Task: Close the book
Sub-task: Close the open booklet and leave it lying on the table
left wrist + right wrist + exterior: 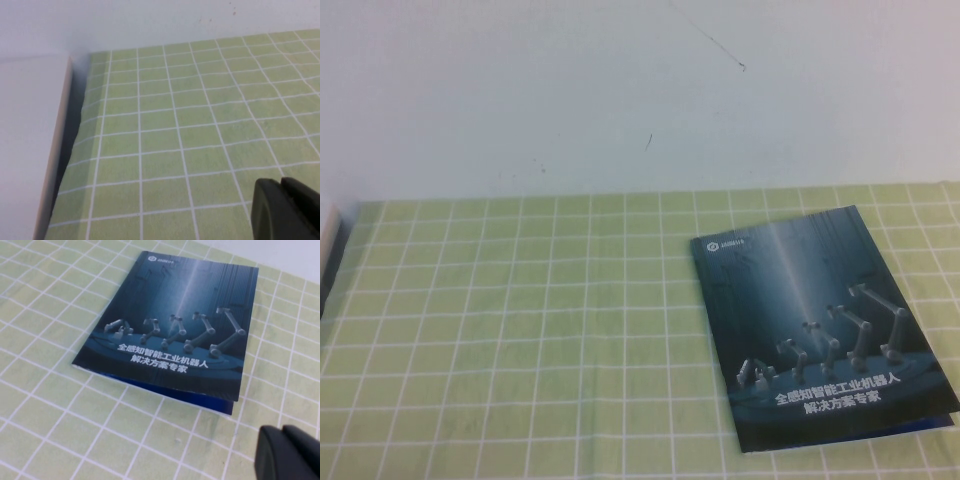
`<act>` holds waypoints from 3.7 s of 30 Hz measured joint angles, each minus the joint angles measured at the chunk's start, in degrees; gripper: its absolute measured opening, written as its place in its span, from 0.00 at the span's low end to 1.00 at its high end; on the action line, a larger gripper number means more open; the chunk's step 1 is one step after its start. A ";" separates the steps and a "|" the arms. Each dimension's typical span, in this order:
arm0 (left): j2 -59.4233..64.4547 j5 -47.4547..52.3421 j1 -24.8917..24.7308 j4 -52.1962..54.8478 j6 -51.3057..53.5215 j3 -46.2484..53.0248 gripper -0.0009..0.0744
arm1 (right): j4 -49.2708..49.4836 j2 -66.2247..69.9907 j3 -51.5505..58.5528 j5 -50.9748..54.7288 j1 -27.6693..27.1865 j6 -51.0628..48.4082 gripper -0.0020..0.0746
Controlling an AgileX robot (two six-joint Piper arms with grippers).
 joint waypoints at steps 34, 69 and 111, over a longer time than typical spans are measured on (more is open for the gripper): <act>0.00 0.27 0.43 0.09 -5.15 0.00 0.01 | 0.59 0.00 0.00 0.00 0.00 0.00 0.02; -0.17 0.93 0.43 0.09 -5.15 -0.21 0.01 | -18.03 -9.15 26.80 -30.03 -8.03 16.58 0.02; -0.17 1.24 0.46 0.30 -5.24 -0.24 0.01 | -8.13 -9.15 26.93 -30.52 -8.03 8.12 0.02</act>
